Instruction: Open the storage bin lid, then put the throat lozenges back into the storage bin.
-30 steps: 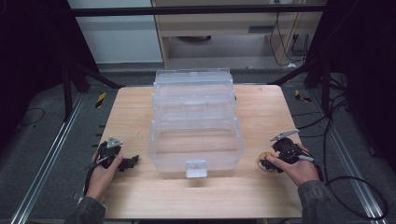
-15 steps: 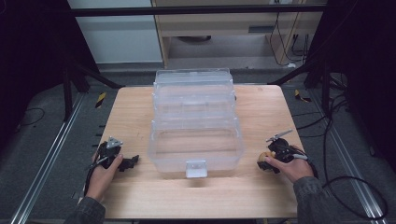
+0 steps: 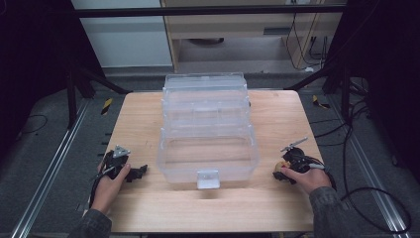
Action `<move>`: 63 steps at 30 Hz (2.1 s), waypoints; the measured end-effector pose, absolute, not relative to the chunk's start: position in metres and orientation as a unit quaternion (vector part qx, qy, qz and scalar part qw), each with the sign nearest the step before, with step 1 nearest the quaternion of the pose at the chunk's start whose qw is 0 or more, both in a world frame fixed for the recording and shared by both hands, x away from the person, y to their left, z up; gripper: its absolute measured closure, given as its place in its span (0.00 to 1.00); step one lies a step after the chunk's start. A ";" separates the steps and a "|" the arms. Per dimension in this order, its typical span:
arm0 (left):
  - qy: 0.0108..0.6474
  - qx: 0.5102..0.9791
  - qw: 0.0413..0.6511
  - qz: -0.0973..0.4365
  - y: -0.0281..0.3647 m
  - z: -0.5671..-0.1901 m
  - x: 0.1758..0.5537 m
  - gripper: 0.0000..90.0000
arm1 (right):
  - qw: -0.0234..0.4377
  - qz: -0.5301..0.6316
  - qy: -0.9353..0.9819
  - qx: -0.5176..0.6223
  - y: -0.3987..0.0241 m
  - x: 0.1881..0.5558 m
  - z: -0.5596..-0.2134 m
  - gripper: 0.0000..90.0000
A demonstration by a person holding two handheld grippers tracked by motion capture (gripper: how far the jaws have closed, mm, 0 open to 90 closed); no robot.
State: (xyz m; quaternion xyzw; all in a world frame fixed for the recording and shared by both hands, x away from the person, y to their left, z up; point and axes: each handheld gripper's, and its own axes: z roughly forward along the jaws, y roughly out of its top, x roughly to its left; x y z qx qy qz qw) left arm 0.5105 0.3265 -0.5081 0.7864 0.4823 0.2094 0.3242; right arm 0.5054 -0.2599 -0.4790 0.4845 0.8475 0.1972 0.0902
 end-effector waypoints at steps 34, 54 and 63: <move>0.481 0.787 0.325 0.210 0.327 -0.508 0.511 0.00 | 0.146 0.221 0.860 0.435 -0.252 0.504 -0.388 0.23; 0.480 0.787 0.324 0.211 0.327 -0.508 0.511 0.00 | 0.151 0.238 0.872 0.400 -0.234 0.512 -0.341 0.23; 0.480 0.787 0.324 0.211 0.327 -0.508 0.511 0.00 | 0.158 0.249 0.876 0.383 -0.220 0.516 -0.319 0.23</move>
